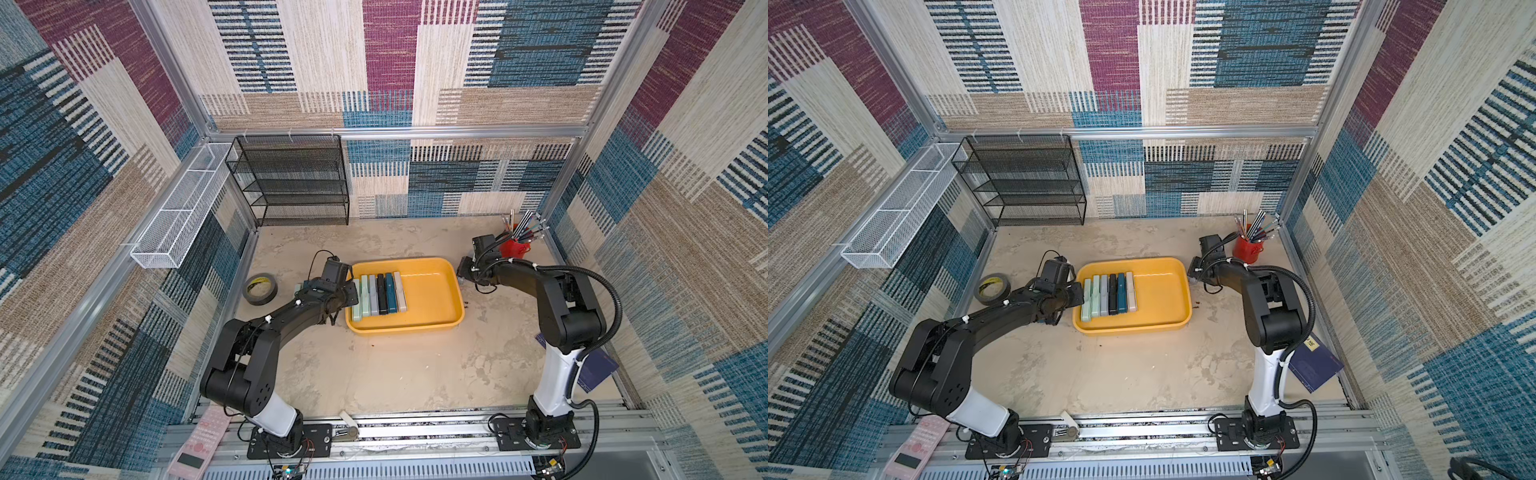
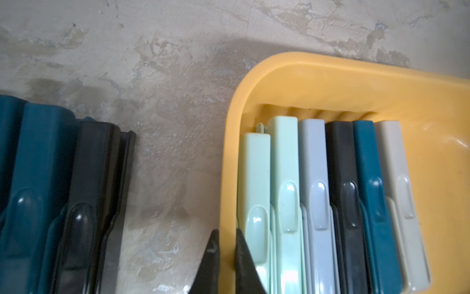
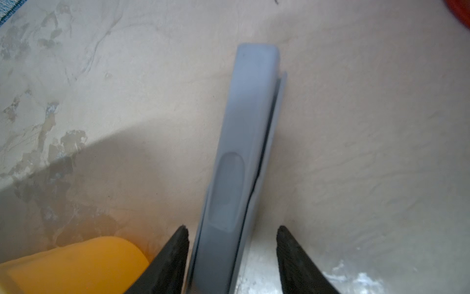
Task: Put the pruning pliers into the storage box
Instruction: Pick up the pruning pliers from the center of the board.
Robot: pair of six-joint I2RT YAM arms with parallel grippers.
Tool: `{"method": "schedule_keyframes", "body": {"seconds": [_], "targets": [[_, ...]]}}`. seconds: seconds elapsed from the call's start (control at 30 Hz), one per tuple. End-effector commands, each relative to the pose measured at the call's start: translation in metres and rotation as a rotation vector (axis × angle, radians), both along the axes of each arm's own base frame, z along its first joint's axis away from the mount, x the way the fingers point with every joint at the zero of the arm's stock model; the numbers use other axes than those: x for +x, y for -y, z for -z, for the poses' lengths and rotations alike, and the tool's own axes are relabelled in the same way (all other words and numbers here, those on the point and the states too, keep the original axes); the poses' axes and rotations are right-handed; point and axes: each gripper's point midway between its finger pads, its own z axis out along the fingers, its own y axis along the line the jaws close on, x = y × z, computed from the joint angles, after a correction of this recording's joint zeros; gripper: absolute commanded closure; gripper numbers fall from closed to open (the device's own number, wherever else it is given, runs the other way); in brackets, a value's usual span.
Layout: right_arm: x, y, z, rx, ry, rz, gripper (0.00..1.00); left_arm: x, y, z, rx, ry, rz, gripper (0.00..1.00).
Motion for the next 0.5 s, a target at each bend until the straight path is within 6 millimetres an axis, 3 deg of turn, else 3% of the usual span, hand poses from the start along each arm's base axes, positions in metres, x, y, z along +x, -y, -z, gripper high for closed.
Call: {"method": "schedule_keyframes", "body": {"seconds": [0.0, 0.47], "targets": [[0.006, 0.001, -0.005, -0.001, 0.03, 0.012, 0.48, -0.007, -0.007, 0.005, 0.033, -0.031, 0.001, 0.92], [0.0, 0.012, -0.01, -0.074, 0.038, 0.009, 0.59, -0.006, -0.005, 0.005, 0.025, -0.032, 0.005, 0.92]]}}
